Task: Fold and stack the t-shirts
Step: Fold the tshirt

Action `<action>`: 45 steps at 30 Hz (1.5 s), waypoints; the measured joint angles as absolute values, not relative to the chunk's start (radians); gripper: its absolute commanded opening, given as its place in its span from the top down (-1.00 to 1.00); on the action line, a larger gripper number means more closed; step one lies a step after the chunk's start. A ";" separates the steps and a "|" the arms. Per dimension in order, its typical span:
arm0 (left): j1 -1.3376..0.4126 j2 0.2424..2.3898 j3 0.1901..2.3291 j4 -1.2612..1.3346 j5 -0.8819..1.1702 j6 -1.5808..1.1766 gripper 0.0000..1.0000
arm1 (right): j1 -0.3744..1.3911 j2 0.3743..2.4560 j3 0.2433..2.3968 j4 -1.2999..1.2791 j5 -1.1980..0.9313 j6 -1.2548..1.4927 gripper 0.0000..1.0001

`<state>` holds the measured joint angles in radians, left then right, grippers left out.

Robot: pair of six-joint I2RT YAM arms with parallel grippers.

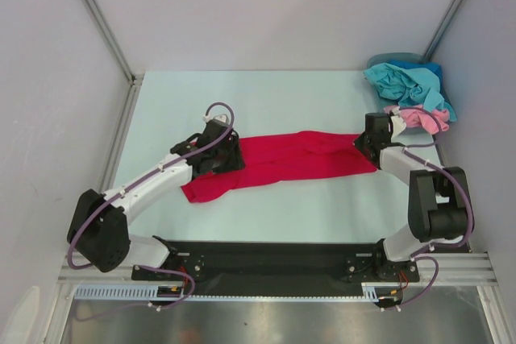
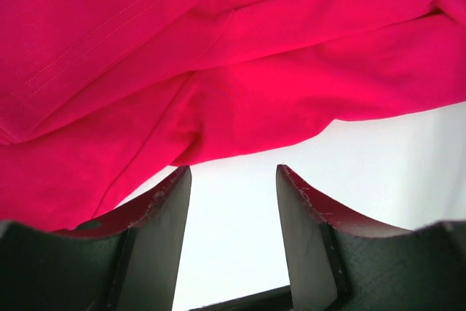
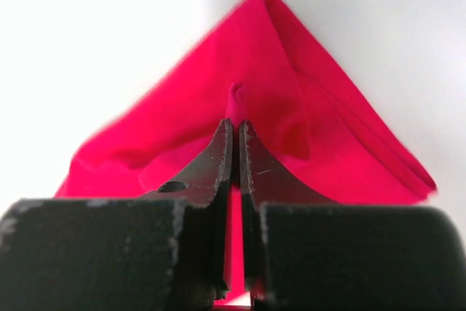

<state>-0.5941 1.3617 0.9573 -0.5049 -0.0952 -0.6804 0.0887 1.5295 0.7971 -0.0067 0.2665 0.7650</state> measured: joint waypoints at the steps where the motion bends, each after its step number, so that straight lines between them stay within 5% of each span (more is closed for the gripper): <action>1: -0.594 1.359 0.957 -0.506 -0.096 -0.680 -0.11 | 0.089 1.555 0.819 -0.002 0.269 0.763 1.00; 16: -0.596 1.326 0.957 -0.521 -0.095 -0.680 -0.11 | 0.088 1.885 1.232 0.022 0.270 0.698 1.00; 45: -0.616 1.375 0.997 -0.541 -0.102 -0.680 -0.10 | 0.024 1.881 1.149 0.421 -0.060 0.580 1.00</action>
<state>-0.6163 1.3746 0.9970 -0.5411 -0.1024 -0.6796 0.0242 1.8809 1.1488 0.4213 -0.0601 0.5797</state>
